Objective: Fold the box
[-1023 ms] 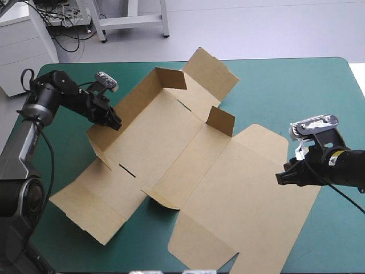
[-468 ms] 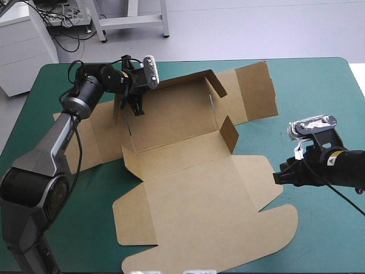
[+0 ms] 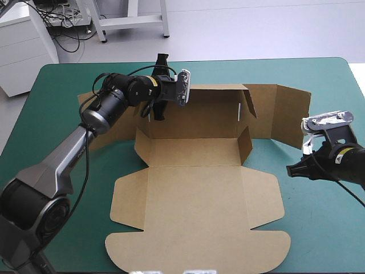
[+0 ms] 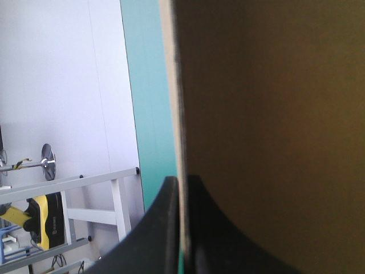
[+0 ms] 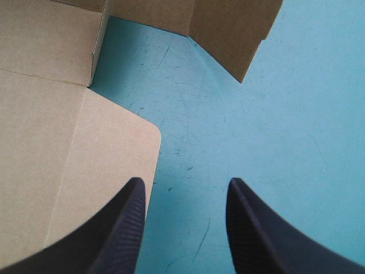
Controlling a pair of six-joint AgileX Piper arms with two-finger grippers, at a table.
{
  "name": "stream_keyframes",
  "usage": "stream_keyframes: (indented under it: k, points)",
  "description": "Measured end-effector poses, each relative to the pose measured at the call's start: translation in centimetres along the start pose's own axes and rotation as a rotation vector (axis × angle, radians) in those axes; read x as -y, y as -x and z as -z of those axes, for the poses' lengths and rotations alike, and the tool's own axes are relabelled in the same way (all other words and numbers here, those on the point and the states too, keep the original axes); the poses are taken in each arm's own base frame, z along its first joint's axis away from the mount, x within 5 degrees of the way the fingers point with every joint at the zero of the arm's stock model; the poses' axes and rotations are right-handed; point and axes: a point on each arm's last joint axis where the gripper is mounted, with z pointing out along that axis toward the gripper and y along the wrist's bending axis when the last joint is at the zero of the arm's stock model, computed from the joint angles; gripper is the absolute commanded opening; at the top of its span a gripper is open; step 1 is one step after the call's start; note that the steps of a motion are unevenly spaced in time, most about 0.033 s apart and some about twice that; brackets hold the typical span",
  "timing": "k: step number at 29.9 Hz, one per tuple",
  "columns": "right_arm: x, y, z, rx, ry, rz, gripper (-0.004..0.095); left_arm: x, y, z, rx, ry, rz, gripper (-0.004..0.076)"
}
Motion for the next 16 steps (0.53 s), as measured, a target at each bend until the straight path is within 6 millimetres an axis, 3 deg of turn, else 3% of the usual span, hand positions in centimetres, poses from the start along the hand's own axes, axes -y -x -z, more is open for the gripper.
stream_keyframes:
  k: [12,16]
  points:
    - [0.9,-0.6,1.4,0.067,-0.095,-0.042,0.041,5.5,2.2,6.2,0.029,0.079,0.023,-0.0032]
    - [0.8,-0.3,1.5,0.101,-0.089,-0.071,0.041,7.0,3.0,7.3,0.05,0.07,0.011,-0.0032]
